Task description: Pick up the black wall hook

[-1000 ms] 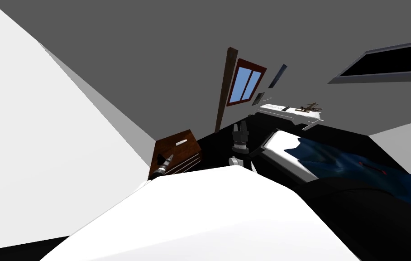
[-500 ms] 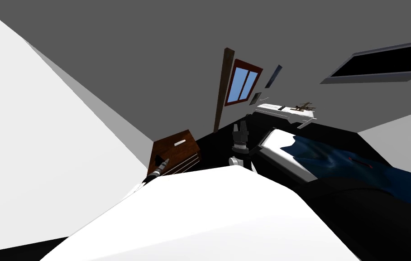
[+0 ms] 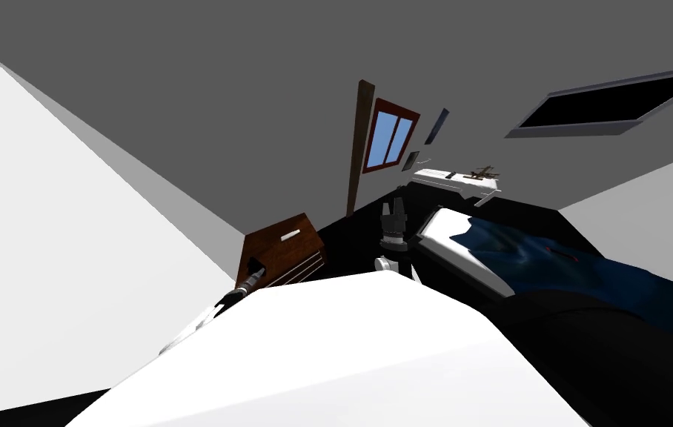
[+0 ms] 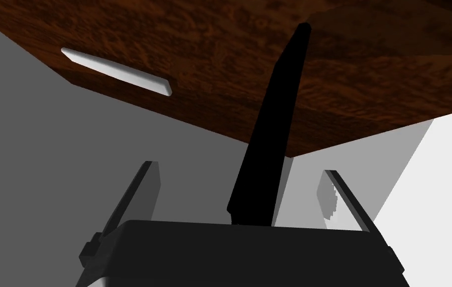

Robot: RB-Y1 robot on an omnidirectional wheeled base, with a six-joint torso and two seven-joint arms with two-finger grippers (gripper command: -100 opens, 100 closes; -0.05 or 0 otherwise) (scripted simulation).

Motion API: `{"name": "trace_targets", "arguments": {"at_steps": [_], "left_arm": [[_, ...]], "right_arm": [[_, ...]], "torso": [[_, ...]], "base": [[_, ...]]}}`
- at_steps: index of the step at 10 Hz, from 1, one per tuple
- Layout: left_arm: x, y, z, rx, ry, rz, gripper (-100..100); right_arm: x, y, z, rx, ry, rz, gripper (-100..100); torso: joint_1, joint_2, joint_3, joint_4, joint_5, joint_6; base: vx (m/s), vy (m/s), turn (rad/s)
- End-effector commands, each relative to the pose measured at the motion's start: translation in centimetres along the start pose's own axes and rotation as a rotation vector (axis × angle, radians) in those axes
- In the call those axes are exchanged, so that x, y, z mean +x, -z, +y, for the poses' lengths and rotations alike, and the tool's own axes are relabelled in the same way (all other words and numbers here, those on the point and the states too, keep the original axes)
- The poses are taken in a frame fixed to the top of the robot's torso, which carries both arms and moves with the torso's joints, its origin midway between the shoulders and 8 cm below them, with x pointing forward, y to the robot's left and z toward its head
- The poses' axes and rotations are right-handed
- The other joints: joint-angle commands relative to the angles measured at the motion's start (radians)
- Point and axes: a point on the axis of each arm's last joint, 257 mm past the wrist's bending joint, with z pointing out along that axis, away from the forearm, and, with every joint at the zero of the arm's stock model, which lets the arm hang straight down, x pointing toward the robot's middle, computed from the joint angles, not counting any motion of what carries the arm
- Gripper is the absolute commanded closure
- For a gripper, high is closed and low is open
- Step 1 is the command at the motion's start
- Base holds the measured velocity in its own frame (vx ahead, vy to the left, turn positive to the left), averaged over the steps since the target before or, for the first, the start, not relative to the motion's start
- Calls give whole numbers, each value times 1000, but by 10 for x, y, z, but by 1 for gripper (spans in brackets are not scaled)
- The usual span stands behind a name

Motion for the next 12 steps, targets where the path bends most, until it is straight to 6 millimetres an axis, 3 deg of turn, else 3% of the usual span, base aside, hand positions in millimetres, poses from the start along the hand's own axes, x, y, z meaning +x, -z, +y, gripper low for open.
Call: {"name": "trace_targets", "arguments": {"at_steps": [1,4,5,7,8,9,10,12], "left_arm": [[-14,0,20,-47,-47,-1,-100],[-37,1,49,-109,-112,-10,-100],[-37,1,49,-109,-112,-10,-100],[-58,2,67,-148,-160,-22,-100],[-52,1,62,-139,-145,-19,-100],[-52,1,63,-140,-149,-20,0],[-58,-4,70,-173,-122,-32,-100],[-62,-9,79,-209,-93,-41,-100]], "right_arm": [[0,0,0,0,0,0,0],[0,0,0,0,0,0,0],[0,0,0,0,0,0,0],[0,0,0,0,0,0,0],[0,0,0,0,0,0,0],[0,0,0,0,0,0,0],[0,0,0,0,0,0,0],[0,0,0,0,0,0,0]], "torso": [[0,0,0,0,0,0],[0,-2,-1,0,0,0],[1,-2,-1,-1,0,0],[0,-2,-1,0,0,0],[-1,-3,-2,-1,0,0],[0,-2,-1,0,0,-1],[1,-1,0,0,0,-1],[4,8,4,2,1,0]], "base": [[13,-28,-91],[30,-20,-79],[26,-9,-21],[38,-26,-82],[20,-17,-13],[0,0,0],[-89,34,-238],[-162,44,-309]]}}
